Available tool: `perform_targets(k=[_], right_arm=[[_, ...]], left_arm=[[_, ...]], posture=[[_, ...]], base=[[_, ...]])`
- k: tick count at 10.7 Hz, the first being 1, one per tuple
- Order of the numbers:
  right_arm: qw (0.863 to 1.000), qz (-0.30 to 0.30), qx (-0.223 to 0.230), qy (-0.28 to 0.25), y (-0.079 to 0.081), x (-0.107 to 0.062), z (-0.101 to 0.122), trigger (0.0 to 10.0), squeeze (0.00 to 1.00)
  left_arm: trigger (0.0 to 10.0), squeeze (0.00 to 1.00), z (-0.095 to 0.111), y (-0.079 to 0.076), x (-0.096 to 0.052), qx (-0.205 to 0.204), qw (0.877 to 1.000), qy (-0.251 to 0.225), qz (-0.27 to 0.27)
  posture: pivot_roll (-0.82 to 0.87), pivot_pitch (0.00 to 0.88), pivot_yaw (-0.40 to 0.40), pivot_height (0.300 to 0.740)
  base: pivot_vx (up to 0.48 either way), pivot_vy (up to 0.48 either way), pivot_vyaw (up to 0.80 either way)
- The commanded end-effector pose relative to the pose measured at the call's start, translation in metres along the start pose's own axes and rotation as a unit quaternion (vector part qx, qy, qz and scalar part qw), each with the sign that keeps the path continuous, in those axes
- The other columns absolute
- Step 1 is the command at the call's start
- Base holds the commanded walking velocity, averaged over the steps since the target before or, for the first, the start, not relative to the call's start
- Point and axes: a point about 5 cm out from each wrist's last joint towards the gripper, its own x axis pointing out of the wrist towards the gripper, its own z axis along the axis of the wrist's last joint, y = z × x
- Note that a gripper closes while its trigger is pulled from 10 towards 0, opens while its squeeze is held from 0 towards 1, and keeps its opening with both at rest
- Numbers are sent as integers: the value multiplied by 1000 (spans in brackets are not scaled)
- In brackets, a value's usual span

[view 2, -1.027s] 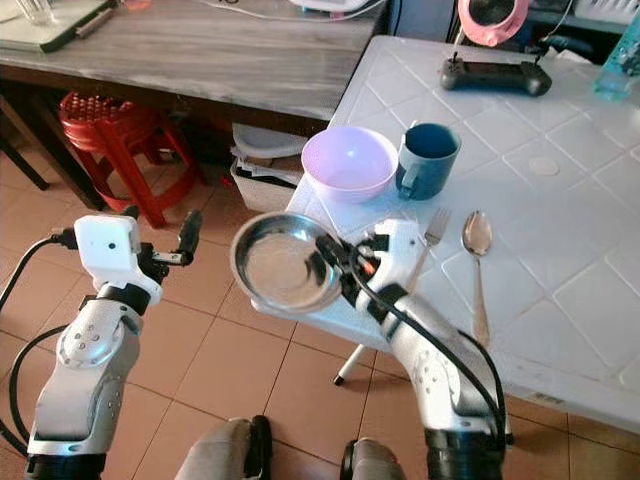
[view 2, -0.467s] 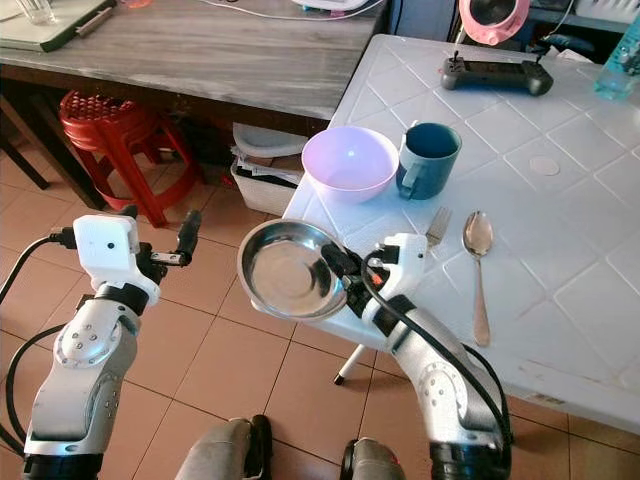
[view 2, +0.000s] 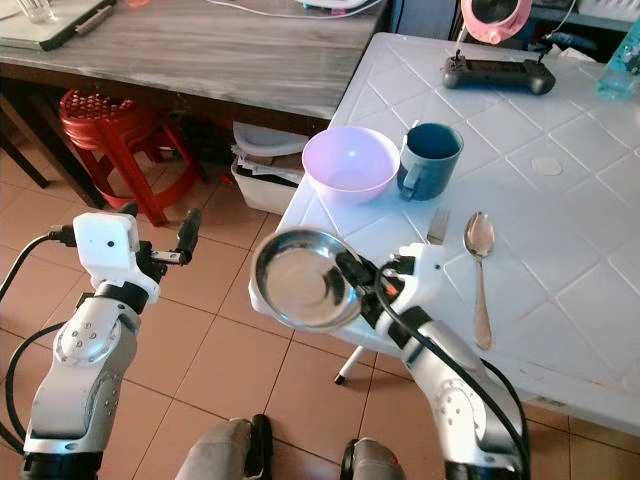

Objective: Setting the table

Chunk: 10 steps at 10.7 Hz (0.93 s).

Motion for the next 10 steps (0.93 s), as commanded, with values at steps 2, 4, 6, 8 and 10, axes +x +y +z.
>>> perform_targets(k=[2, 4, 6, 8, 10], right_arm=[[1000, -15, -1, 7, -4, -4, -1, 10000, 0], [1000, -15, -20, -19, 4, 4, 11, 10000, 0], [998, -31, -29, -48, 12, 12, 18, 10000, 0], [998, -40, -32, -41, 14, 20, 13, 10000, 0], [998, -50, -17, -31, 11, 26, 4, 10000, 0]], left_arm=[[10000, 0, 3, 2, 1, 6, 1000, -4, -2], [10000, 0, 3, 4, -1, 6, 1000, -2, 3], [10000, 0, -8, 4, -7, 0, 1000, 21, 15], [10000, 0, -10, 4, -7, -4, 999, 28, 25], [10000, 0, -28, 12, -13, -6, 998, 53, 42]], posture=[[23, 140, 90, 740], [30, 139, 93, 740], [31, 127, 85, 740], [40, 146, 79, 740], [40, 149, 69, 740]], base=[[0, 0, 0], [0, 0, 0], [0, 208, 0], [0, 480, 0], [0, 480, 0]])
